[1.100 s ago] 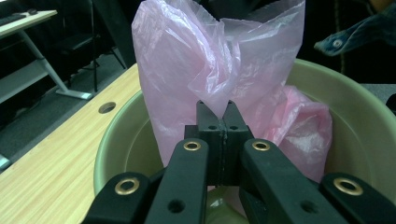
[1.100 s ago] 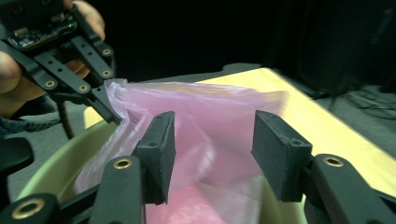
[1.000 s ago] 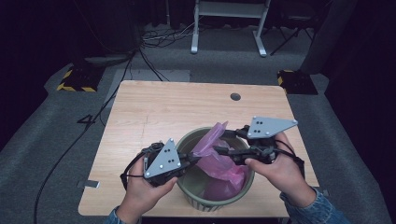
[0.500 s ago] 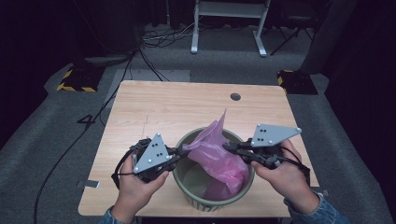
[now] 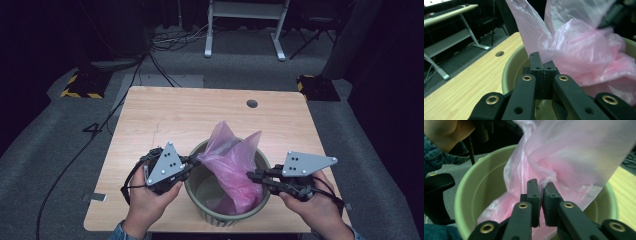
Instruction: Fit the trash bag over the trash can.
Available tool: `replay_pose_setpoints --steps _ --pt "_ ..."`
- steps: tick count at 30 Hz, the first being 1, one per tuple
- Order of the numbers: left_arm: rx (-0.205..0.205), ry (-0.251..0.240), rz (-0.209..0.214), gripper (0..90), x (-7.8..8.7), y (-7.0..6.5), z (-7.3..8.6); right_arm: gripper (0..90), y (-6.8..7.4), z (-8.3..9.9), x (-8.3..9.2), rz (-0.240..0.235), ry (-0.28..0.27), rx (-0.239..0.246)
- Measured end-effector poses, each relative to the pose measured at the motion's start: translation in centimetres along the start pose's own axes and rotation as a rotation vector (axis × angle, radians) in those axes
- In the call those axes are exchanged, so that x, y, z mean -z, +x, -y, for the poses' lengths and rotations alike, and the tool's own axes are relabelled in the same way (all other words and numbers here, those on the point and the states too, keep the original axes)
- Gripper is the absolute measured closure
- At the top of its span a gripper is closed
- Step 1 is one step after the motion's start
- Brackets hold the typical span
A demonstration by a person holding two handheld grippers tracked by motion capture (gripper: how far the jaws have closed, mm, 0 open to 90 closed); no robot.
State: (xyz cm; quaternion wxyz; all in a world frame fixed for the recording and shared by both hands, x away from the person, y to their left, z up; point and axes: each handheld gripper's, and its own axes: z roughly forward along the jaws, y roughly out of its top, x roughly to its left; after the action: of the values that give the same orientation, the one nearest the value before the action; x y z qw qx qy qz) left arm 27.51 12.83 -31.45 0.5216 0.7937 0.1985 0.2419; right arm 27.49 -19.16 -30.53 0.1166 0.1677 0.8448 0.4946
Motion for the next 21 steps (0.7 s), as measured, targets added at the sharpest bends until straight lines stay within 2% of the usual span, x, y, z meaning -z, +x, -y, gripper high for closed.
replay_pose_setpoints --steps 3,7,10,17,21 --pt "0.007 -0.010 -0.013 90.0 0.27 0.20 0.00 82.7 0.33 0.18 -0.07 0.000 0.008 0.004" --pt "0.005 -0.016 -0.036 90.0 0.54 0.38 0.01 85.2 0.31 0.15 0.05 0.000 0.013 0.005" --pt "0.014 -0.026 -0.043 90.0 0.63 0.63 -0.04 90.0 0.51 0.07 0.22 0.004 0.000 0.019" --pt "0.003 -0.032 -0.058 90.0 0.60 0.73 -0.52 90.0 0.53 -0.06 0.58 0.013 -0.032 0.007" --pt "-0.010 -0.037 -0.074 90.0 0.72 0.46 -0.61 79.2 0.19 0.24 0.72 0.024 -0.026 -0.014"
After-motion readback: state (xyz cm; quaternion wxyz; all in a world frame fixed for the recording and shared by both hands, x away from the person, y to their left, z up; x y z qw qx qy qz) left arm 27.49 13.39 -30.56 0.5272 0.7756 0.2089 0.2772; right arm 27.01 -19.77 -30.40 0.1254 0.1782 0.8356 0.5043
